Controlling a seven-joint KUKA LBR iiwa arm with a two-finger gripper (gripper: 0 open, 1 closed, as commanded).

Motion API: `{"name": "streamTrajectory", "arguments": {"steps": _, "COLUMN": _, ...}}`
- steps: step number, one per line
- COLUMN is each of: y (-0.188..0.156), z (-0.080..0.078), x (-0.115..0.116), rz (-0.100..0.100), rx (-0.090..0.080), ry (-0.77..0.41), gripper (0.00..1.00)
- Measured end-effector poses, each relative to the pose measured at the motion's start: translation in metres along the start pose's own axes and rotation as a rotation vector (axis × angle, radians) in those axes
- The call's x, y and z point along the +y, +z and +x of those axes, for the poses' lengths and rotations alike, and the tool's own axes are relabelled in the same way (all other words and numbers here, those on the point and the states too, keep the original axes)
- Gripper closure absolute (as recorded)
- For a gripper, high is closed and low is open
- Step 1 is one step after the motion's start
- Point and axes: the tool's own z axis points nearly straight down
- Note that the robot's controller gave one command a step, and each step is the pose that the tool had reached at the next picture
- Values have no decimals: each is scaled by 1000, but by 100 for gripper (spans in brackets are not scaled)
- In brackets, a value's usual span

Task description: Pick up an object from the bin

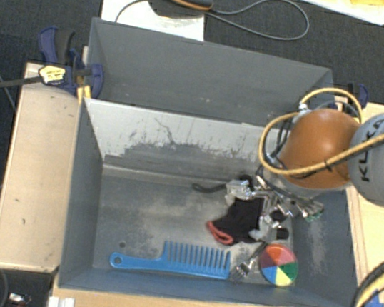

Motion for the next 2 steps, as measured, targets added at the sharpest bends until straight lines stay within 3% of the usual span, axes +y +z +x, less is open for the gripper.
{"name": "streamTrajectory", "arguments": {"steps": 1, "y": 0, "z": 6, "x": 4, "rz": -2, "rx": 1, "ry": 155, "gripper": 0}}
{"name": "streamTrajectory", "arguments": {"steps": 2, "y": -1, "z": -1, "x": -1, "rz": 1, "rx": -6, "ry": 39, "gripper": 100}}
